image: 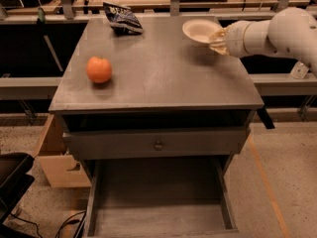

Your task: Move paper bowl near blue chip bag

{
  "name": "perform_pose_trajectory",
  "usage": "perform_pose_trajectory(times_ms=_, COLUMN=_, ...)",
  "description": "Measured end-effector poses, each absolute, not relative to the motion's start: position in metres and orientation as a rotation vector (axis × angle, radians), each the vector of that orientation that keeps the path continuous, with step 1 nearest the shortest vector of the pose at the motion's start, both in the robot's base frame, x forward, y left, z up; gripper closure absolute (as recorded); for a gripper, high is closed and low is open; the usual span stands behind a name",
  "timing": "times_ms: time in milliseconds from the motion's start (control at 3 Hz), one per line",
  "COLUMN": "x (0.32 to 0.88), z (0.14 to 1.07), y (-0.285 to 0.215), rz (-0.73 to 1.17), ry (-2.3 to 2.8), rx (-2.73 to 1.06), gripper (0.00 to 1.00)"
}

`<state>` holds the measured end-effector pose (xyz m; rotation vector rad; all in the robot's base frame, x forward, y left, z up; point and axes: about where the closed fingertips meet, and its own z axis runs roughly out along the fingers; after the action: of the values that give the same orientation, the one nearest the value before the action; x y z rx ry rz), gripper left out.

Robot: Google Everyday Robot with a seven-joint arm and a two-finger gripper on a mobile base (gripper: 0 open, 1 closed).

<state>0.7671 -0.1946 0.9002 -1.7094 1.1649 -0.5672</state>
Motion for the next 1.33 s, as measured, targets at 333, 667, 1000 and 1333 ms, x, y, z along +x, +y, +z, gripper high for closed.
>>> perform_pose_trajectory(times_ms=333, x=0.814, z=0.891, y=-0.185, rz=-0.575, ry=1.107, rx=-1.753, gripper=1.00)
perform_pose_trajectory(times_ms=667, x=0.854, z=0.874, y=-0.168, rz=-0.553, ry=1.073, rx=-1.805, gripper=1.00)
perform_pose_trajectory(times_ms=1000, x=0.887, z=0.863, y=-0.151, rz=-0.530, ry=1.053, rx=-1.832, gripper=1.00)
perform_pose_trajectory(times_ms=1333, x=0.908, z=0.873, y=-0.141, rz=-0.540, ry=1.030, rx=-1.819, gripper=1.00)
